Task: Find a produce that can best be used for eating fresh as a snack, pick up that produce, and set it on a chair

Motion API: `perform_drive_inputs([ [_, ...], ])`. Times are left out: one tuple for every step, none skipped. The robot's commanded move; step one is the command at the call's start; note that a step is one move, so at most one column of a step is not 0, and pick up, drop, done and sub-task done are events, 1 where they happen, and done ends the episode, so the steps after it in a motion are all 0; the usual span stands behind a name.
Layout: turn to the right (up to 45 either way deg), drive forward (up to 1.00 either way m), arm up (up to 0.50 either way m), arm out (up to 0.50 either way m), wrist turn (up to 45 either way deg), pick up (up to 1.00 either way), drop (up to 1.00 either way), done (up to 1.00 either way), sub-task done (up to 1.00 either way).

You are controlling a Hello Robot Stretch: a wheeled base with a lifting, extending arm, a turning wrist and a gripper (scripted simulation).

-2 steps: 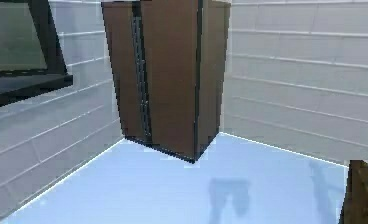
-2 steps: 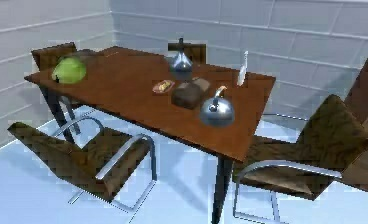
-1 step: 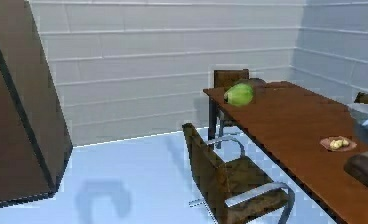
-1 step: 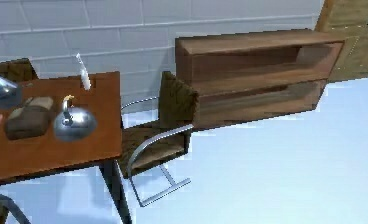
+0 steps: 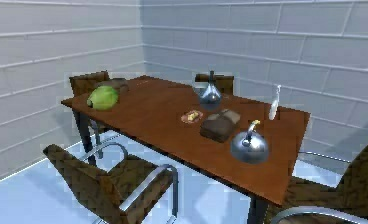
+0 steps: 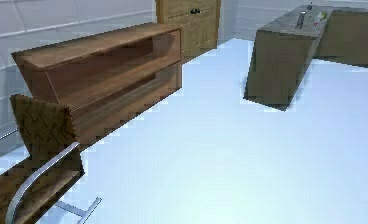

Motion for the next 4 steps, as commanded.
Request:
perform_drive_inputs([
  [0.0, 0.50, 0.00, 0.00, 0.0, 0.00, 0.00, 0.00, 0.00],
  [-45.0, 0.00, 0.00, 0.00, 0.0, 0.00, 0.00, 0.00, 0.00],
  [-36.0, 0.00, 0.00, 0.00, 0.0, 0.00, 0.00, 0.00, 0.00],
  [0.0, 0.00, 0.50, 0.00, 0.0, 0.00, 0.00, 0.00, 0.00],
])
